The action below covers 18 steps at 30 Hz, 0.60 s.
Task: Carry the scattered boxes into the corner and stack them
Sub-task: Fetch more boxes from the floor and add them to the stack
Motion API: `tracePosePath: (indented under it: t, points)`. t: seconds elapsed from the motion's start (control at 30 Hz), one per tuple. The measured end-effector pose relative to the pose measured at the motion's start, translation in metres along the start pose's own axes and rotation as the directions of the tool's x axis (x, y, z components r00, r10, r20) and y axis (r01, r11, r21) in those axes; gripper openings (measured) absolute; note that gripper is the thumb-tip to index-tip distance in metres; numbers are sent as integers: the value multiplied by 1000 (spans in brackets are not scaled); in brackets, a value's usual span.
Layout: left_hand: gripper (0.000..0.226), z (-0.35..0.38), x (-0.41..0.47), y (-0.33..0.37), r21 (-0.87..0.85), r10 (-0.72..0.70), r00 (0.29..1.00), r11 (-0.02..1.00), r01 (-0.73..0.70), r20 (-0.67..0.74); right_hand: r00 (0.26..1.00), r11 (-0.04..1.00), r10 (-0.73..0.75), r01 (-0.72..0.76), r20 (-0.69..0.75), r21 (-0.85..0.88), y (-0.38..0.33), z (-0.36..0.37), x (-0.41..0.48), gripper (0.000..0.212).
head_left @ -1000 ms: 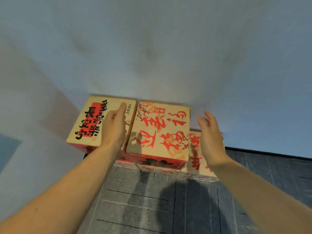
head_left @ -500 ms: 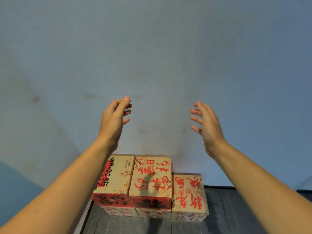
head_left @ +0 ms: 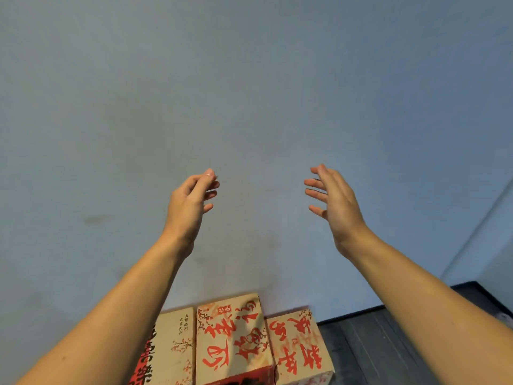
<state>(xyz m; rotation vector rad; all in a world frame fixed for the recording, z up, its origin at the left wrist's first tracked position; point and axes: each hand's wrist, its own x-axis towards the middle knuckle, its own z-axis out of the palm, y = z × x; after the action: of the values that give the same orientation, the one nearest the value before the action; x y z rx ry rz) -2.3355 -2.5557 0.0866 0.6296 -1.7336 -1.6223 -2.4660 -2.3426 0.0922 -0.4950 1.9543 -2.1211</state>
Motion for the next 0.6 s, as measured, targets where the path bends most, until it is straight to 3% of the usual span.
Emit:
tracePosePath:
  t: [0.17, 0.3, 0.43, 0.6]
  points:
    - [25, 39, 31, -27, -1, -30, 976, 1000, 31, 215, 980, 999, -2, -7, -199, -46, 15, -14, -14, 38]
    - [30, 109, 16, -40, 8, -36, 898, 999, 36, 438, 911, 998, -8, -19, -412, -62, 21, -63, -49, 35]
    - [39, 195, -52, -35, -2, -9, 739, 1000, 15, 673, 752, 998, -11, -28, -659, -48, 13, -142, -119, 29]
    - [32, 286, -186, -2, -59, 35, 463, 998, 36, 885, 507, 996, -47, -38, -861, -76, -17, -232, -252, 44]
